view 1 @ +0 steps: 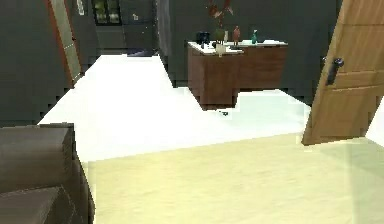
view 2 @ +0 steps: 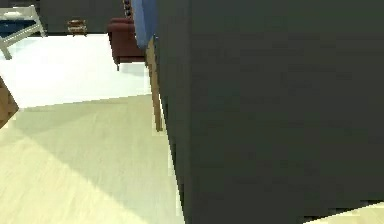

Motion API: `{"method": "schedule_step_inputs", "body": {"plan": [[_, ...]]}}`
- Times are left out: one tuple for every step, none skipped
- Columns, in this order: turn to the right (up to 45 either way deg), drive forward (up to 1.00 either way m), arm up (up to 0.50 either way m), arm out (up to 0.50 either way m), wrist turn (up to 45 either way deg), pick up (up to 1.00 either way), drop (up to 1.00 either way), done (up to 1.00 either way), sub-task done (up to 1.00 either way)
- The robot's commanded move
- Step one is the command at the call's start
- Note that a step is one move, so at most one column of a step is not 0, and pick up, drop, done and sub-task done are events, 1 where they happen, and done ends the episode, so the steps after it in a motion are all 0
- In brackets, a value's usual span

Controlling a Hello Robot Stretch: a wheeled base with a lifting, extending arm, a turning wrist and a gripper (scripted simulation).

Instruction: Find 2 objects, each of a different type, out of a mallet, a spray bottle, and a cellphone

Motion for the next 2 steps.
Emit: {"method": "schedule_step_inputs", "body": {"plan": [[0.0,1.0,0.0,0.0,0.0,0.0,0.0,0.0,0.0],[0.0,1.0,0.0,0.0,0.0,0.0,0.0,0.0,0.0]]}}
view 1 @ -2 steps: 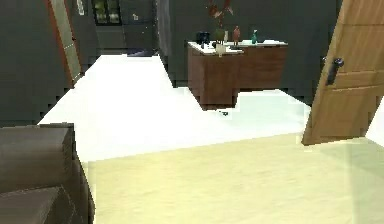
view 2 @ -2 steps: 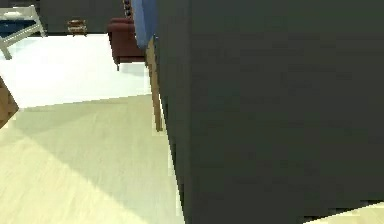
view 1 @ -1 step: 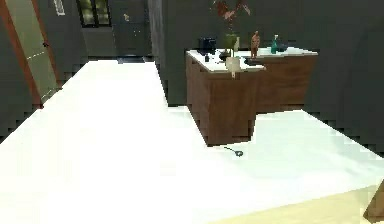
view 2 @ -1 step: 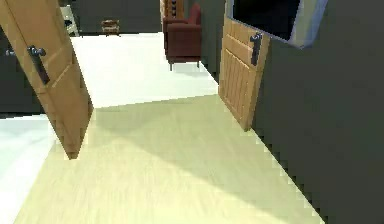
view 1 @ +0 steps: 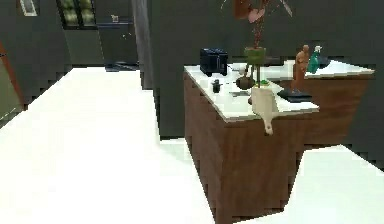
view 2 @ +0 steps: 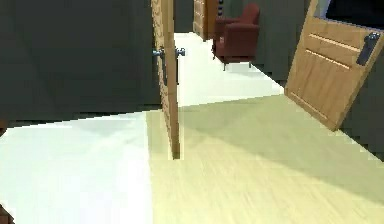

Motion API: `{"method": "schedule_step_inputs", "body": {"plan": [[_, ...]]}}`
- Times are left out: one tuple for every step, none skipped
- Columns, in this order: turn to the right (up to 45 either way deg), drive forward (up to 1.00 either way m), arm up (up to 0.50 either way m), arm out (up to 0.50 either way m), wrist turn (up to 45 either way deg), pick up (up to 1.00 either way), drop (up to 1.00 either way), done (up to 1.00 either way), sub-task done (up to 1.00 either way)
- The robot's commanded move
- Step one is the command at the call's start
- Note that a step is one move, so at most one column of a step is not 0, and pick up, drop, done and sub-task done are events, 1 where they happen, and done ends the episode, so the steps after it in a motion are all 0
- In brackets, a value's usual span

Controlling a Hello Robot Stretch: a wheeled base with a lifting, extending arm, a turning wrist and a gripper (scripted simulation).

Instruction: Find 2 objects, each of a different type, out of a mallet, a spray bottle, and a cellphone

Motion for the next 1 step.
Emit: {"method": "schedule_step_inputs", "body": {"plan": [[0.0,0.5,0.0,0.0,0.0,0.0,0.0,0.0,0.0]]}}
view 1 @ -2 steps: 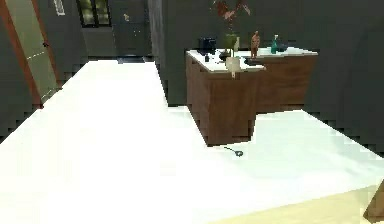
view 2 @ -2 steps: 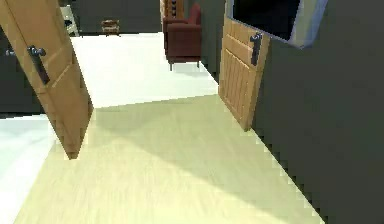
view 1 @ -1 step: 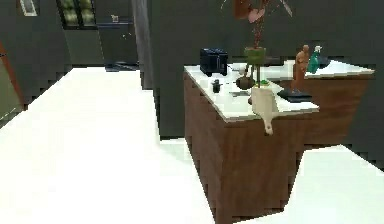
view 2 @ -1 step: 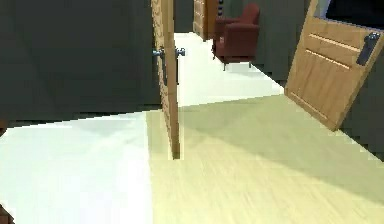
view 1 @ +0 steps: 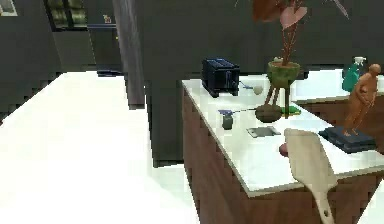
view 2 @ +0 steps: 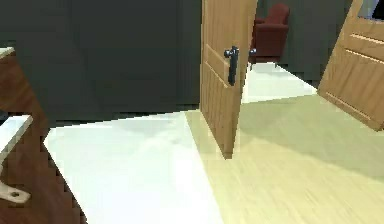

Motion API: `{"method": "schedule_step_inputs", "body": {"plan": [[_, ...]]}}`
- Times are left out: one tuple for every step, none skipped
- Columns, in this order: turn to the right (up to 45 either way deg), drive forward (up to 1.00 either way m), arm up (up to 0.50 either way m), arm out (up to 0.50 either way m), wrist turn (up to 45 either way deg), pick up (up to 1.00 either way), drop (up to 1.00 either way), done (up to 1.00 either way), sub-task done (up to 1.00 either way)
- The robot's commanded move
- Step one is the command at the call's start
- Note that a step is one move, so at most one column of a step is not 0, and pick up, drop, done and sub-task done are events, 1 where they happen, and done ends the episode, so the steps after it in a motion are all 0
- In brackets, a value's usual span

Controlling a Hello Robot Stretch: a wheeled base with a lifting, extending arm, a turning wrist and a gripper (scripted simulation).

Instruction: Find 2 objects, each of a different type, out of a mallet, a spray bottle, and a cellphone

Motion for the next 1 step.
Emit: {"method": "schedule_step_inputs", "body": {"plan": [[24.0,0.0,0.0,0.0,0.0,0.0,0.0,0.0,0.0]]}}
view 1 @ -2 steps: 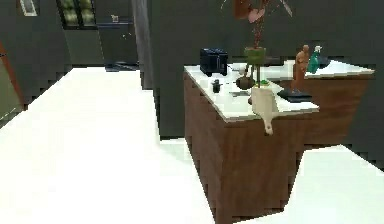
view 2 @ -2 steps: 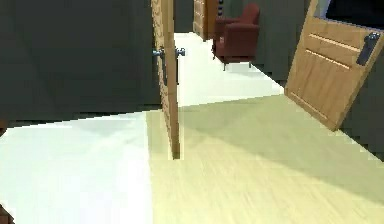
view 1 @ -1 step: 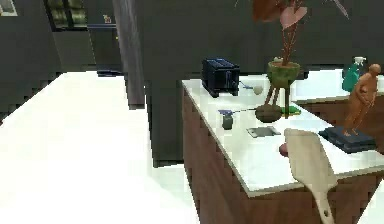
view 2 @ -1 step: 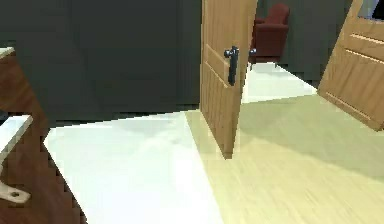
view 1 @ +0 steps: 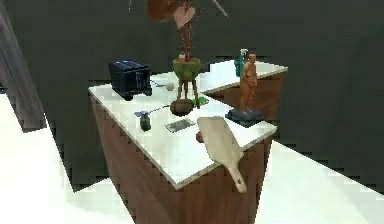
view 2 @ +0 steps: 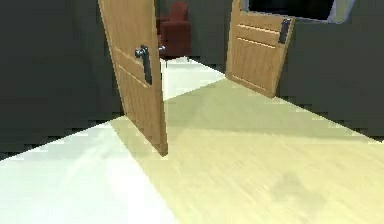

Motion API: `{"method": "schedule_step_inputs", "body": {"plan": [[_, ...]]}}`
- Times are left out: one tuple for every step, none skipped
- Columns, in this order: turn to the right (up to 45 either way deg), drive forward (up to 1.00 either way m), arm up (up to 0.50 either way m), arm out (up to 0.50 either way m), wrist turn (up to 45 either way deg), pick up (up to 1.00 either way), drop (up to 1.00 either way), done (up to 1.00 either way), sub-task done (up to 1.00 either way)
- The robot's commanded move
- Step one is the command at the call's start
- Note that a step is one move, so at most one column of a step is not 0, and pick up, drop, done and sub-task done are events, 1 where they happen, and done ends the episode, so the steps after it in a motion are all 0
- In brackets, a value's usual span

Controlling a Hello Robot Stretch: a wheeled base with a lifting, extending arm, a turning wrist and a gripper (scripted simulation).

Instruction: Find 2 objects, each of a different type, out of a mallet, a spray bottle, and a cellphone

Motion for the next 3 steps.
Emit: {"method": "schedule_step_inputs", "body": {"plan": [[0.0,0.0,0.0,0.0,0.0,0.0,0.0,0.0,1.0],[-45.0,0.0,0.0,0.0,0.0,0.0,0.0,0.0,0.0],[-45.0,0.0,0.0,0.0,0.0,0.0,0.0,0.0,0.0]]}}
